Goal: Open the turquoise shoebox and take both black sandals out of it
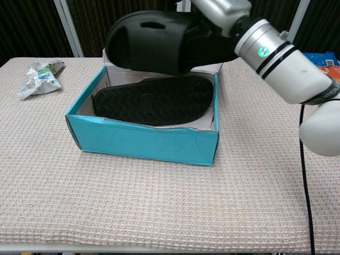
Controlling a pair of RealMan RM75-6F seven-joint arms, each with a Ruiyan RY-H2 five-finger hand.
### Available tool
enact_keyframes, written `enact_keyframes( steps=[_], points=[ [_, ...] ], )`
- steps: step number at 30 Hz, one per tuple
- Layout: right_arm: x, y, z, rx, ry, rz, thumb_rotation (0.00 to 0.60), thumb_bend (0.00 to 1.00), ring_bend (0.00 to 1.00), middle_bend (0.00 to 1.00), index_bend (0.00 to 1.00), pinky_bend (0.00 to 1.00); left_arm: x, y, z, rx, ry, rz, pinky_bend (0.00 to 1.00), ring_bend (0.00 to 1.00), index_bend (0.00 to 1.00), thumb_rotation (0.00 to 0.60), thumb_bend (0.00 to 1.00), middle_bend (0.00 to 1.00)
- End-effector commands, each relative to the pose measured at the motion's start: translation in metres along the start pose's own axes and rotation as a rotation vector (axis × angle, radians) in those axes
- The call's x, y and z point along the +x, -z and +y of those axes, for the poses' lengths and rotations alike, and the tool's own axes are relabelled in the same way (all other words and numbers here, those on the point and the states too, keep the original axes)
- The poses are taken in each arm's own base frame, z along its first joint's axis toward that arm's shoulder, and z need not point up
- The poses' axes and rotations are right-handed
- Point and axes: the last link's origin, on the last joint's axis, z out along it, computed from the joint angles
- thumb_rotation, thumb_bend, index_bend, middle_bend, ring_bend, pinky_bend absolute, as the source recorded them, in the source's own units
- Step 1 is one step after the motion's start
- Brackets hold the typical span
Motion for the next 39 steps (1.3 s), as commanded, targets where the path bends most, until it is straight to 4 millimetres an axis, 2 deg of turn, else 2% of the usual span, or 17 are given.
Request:
enact_keyframes(
  steps=[1,7,13,17,18,20,22,25,30,35,39],
  points=[
    [0.038,0.036,0.053,-0.198,-0.026,0.021,0.600,0.60,0.24,0.60,0.67,0.00,0.000,-0.002,0.002,-0.008,0.001,0.000,0.12,0.05,0.22,0.600,0.04,0.16],
    [0.055,0.094,0.101,-0.436,-0.053,-0.044,0.600,0.59,0.21,0.57,0.64,0.00,0.000,-0.006,0.008,-0.022,0.002,0.001,0.12,0.05,0.22,0.600,0.04,0.16],
    [0.044,0.118,0.121,-0.582,-0.125,-0.101,0.600,0.56,0.16,0.49,0.55,0.00,0.004,-0.009,0.011,-0.036,-0.013,0.005,0.12,0.05,0.22,0.600,0.04,0.16],
    [0.028,0.122,0.127,-0.630,-0.124,-0.209,0.600,0.51,0.05,0.33,0.37,0.00,0.006,-0.010,0.013,-0.045,-0.021,0.006,0.12,0.05,0.22,0.600,0.04,0.16],
    [0.026,0.122,0.129,-0.640,-0.113,-0.248,0.600,0.47,0.01,0.25,0.25,0.00,0.007,-0.010,0.014,-0.047,-0.022,0.006,0.12,0.05,0.22,0.600,0.04,0.16],
    [0.025,0.121,0.132,-0.653,-0.098,-0.273,0.600,0.42,0.00,0.13,0.09,0.00,0.007,-0.010,0.014,-0.048,-0.023,0.006,0.12,0.05,0.22,0.600,0.04,0.16],
    [0.029,0.119,0.133,-0.664,-0.100,-0.259,0.600,0.40,0.00,0.04,0.01,0.00,0.008,-0.009,0.014,-0.047,-0.023,0.006,0.12,0.05,0.22,0.600,0.04,0.16],
    [0.037,0.122,0.136,-0.679,-0.098,-0.256,0.600,0.34,0.00,0.00,0.00,0.00,0.008,-0.009,0.013,-0.044,-0.023,0.006,0.12,0.05,0.22,0.600,0.04,0.16],
    [0.058,0.131,0.145,-0.726,-0.012,-0.368,0.600,0.11,0.00,0.00,0.00,0.00,0.010,-0.016,0.017,-0.070,-0.033,0.010,0.12,0.05,0.22,0.600,0.04,0.16],
    [0.083,0.142,0.144,-0.748,0.073,-0.506,0.600,0.02,0.00,0.00,0.00,0.00,0.017,-0.029,0.025,-0.128,-0.056,0.024,0.12,0.05,0.22,0.600,0.04,0.16],
    [0.102,0.149,0.138,-0.755,0.105,-0.588,0.600,0.00,0.00,0.00,0.00,0.00,0.025,-0.044,0.036,-0.193,-0.062,0.027,0.12,0.05,0.22,0.600,0.04,0.16]
  ],
)
